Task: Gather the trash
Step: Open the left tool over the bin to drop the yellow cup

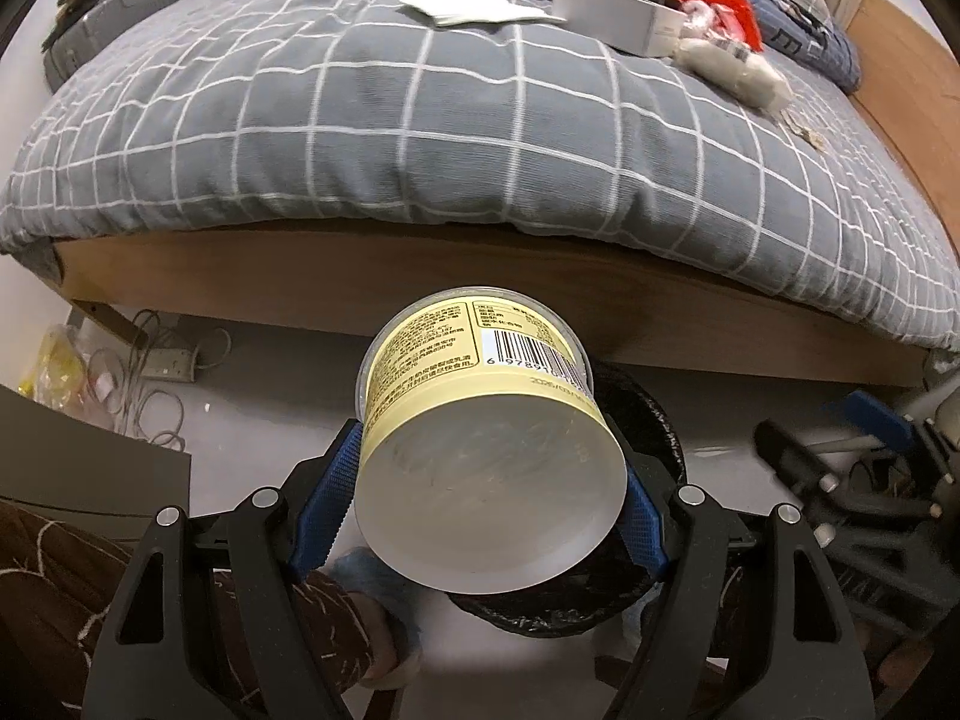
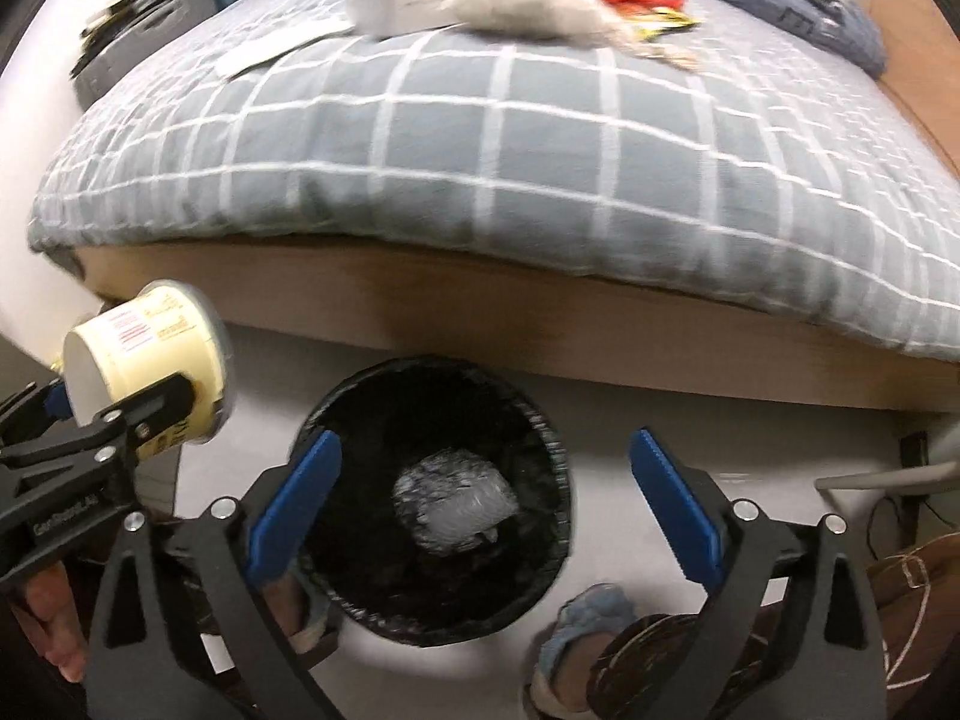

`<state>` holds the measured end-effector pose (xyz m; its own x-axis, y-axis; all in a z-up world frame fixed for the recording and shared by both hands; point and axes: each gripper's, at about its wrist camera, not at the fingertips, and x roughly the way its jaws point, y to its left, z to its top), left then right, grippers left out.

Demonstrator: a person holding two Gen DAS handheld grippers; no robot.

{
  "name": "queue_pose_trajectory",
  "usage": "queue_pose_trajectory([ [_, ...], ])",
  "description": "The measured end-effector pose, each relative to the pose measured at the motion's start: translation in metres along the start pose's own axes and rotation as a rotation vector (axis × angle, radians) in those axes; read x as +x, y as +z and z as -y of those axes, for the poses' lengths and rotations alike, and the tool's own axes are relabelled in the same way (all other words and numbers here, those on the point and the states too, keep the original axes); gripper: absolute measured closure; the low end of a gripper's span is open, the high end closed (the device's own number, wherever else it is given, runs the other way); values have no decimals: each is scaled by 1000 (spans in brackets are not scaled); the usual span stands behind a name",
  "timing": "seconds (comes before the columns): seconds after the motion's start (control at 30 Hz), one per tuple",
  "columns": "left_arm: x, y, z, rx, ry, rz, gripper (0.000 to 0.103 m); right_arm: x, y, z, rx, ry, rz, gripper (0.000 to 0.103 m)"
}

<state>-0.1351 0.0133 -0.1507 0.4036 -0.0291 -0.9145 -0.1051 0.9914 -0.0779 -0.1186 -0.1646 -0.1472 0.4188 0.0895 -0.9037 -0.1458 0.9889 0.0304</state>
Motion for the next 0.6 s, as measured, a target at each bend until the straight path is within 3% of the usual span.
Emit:
queue_pose_trajectory([
  [0.3,4,-1,36,47,-19,-17,29,-16,-7,59,107,-69,41,8],
  [0.6,7,-4,58,90,-38,-27,28,-23,-9,79,129,-105,47,8],
])
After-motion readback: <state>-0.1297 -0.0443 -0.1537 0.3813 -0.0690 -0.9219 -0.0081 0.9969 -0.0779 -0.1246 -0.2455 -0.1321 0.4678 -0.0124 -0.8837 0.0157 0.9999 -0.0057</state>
